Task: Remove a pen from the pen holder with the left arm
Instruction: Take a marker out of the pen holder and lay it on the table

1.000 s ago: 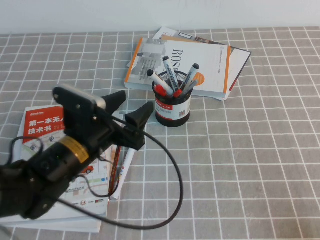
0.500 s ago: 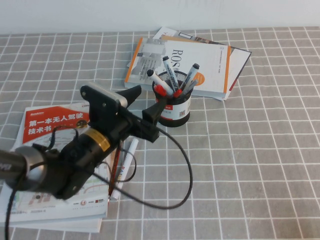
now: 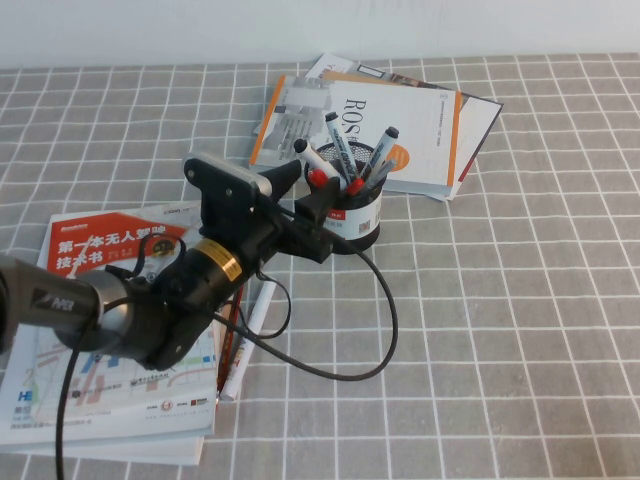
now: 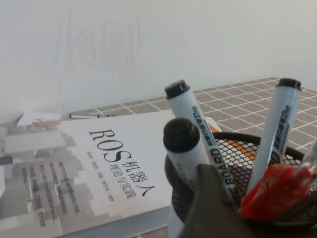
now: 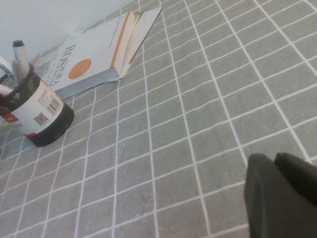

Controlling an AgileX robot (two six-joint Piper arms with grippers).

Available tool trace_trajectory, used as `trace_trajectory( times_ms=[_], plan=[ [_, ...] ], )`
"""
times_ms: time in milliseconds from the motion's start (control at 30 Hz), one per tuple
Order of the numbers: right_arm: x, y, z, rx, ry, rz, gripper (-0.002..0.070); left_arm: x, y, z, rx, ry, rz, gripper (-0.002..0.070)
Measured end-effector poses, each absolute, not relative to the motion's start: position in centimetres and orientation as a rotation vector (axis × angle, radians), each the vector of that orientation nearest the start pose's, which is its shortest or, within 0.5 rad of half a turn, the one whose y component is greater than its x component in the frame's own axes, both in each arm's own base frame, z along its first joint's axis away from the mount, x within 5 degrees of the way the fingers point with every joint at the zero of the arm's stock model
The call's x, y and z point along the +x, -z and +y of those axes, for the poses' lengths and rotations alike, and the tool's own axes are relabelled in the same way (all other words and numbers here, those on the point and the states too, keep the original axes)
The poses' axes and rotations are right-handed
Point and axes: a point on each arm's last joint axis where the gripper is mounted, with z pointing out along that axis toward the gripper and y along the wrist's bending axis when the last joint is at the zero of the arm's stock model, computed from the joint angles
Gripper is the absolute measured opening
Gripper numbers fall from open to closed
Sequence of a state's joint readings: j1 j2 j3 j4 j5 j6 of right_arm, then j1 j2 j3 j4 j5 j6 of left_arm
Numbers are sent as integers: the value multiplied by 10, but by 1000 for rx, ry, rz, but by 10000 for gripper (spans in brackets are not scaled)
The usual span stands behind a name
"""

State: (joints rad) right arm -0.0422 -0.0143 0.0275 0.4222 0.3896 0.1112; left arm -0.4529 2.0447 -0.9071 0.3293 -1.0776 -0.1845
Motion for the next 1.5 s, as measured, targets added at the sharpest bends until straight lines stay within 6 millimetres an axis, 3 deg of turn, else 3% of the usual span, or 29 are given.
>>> trace_trajectory(
  times_ms=[133, 233, 767, 933, 1000, 1267, 1500],
  plan=[
    [52, -173, 12, 401, -465, 1834, -13, 346, -147, -195, 559, 601, 1507, 271],
    [52, -173, 12, 401, -465, 1834, -13, 348, -148, -194, 549, 605, 1505, 218],
    [52, -173, 12, 402, -467, 1834, -13, 354, -151, -201, 550, 666, 1507, 185],
    [52, -173, 12, 402, -467, 1834, -13, 354, -152, -201, 555, 662, 1520, 70],
    [52, -173, 12, 402, -467, 1834, -13, 354, -157, -201, 569, 654, 1527, 67],
    [52, -173, 12, 402, -467, 1834, -13, 345, -206, -198, 632, 611, 1462, 67],
    [52, -173, 12, 402, -467, 1834, -13, 321, -274, -188, 713, 537, 1393, 67]
  ],
)
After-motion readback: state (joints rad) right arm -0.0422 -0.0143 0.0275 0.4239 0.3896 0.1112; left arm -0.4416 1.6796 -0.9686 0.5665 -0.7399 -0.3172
